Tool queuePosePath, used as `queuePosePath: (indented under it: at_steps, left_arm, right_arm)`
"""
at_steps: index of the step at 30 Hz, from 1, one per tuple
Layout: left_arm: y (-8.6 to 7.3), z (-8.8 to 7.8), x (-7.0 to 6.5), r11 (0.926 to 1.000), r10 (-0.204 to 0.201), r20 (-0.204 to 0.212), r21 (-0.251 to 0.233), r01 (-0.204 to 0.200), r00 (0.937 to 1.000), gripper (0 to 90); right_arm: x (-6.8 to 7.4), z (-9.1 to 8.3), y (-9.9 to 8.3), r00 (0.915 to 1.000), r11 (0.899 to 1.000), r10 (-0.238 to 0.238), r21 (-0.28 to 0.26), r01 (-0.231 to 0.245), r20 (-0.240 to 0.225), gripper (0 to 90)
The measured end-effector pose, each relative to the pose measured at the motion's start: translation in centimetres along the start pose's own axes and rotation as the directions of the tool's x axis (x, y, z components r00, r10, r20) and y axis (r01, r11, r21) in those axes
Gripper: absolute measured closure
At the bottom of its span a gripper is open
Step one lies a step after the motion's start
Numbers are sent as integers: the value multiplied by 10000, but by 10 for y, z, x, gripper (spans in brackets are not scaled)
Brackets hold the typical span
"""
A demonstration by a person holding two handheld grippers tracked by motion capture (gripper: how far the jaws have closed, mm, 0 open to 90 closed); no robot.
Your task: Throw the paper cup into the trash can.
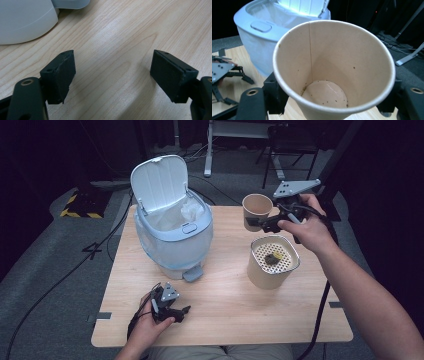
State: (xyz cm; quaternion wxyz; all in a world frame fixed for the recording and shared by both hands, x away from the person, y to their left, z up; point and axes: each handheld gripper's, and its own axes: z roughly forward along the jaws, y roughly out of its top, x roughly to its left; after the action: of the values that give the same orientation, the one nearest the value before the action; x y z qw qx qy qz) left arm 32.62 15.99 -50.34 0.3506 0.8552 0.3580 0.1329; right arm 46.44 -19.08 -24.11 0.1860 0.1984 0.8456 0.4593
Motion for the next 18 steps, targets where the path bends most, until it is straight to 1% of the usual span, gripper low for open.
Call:
queuePosePath:
  at_steps: [1, 5, 7, 9, 10, 11, 13, 15, 16, 18]
  left_arm:
    - [0, 0, 0, 10000, 6, 8, 10, -6, 10000, 211]
    - [0, 0, 0, 10000, -7, -3, -6, 7, 10000, 210]
    - [0, 0, 0, 10000, 45, -41, -6, -45, 10000, 210]
    - [0, 0, 0, 10000, -3, -5, -7, 3, 10000, 210]
    - [0, 0, 0, 10000, -3, -5, -7, 3, 10000, 210]
    - [0, 0, 0, 10000, 8, -8, -15, -8, 10000, 210]
    - [0, 0, 0, 10000, 16, 2, 2, -16, 10000, 210]
    - [0, 0, 0, 10000, 13, 4, 2, -13, 10000, 210]
    - [0, 0, 0, 10000, 13, 4, 2, -13, 10000, 210]
    - [0, -1, 2, 10000, -14, 72, -48, 14, 10000, 210]
  right_arm:
    - [5, 5, 8, 10000, 10000, -22, -64, 21, -63, 278]
    - [14, 15, 24, 10000, 9999, 25, -140, -26, -86, 278]
    - [17, 22, 31, 10000, 9999, 0, -128, -1, -61, 277]
    - [19, 28, 37, 9999, 9999, 4, -121, -5, -122, 277]
    - [19, 28, 37, 9999, 9999, 4, -121, -5, -122, 277]
    - [21, 33, 44, 9999, 9999, -34, -157, 31, -152, 277]
    - [23, 38, 50, 9996, 9997, -22, -250, 15, -272, 276]
    - [26, 44, 56, 9995, 9995, -54, -320, 44, -316, 274]
    - [26, 44, 56, 9995, 9995, -54, -320, 44, -316, 274]
    - [29, 53, 65, 9989, 9992, -167, -381, 150, -429, 273]
